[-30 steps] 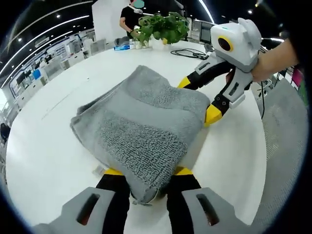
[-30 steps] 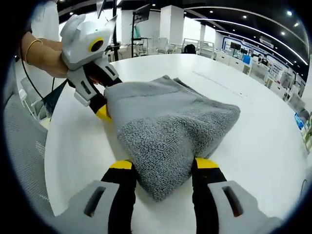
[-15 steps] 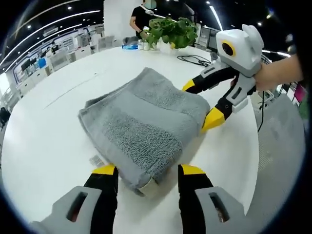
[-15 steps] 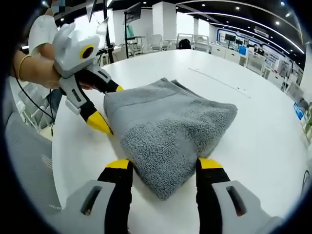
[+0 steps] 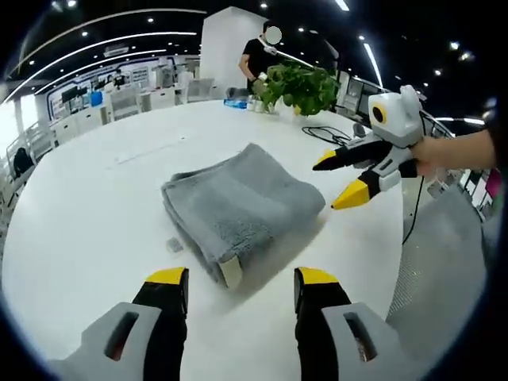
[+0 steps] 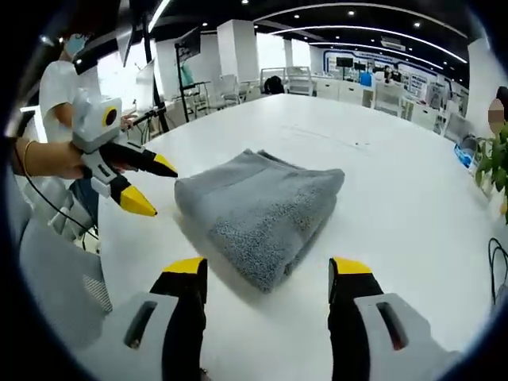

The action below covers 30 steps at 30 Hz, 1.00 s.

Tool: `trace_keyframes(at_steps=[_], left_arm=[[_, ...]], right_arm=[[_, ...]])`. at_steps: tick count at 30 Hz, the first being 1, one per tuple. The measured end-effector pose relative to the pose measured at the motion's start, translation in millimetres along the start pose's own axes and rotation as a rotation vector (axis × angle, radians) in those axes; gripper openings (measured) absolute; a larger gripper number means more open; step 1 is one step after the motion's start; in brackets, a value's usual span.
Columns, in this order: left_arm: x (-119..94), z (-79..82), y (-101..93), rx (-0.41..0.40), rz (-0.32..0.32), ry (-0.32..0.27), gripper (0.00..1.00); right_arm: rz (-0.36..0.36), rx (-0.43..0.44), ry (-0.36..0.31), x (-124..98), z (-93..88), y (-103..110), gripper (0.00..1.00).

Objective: Fold the towel on the table until its edges align and the towel forms a compact rectangular stack.

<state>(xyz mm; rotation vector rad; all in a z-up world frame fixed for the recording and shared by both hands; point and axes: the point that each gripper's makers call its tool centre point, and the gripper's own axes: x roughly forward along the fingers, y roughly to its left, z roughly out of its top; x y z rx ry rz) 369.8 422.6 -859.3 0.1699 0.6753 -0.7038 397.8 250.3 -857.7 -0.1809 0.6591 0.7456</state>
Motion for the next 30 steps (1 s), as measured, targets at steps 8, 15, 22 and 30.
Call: trace_keyframes(at_steps=[8, 15, 22, 30], left_arm=[[-19.5, 1.5, -5.9, -0.009, 0.028, -0.036, 0.58], [-33.1, -3.0, -7.8, -0.011, 0.044, -0.053, 0.6], [-41.1, -6.6, -8.3, -0.043, 0.057, -0.07, 0.62], [-47.6, -7.6, -12.4, -0.063, 0.068, -0.114, 0.81]], right_arm=[[-0.014, 0.036, -0.023, -19.3, -1.3, 9.0, 0.65], [-0.007, 0.048, -0.032, -28.9, -6.5, 23.2, 0.65], [-0.003, 0.063, -0.034, -33.5, -14.0, 31.1, 0.66], [-0.028, 0.117, -0.074, -45.4, -17.0, 36.6, 0.76]])
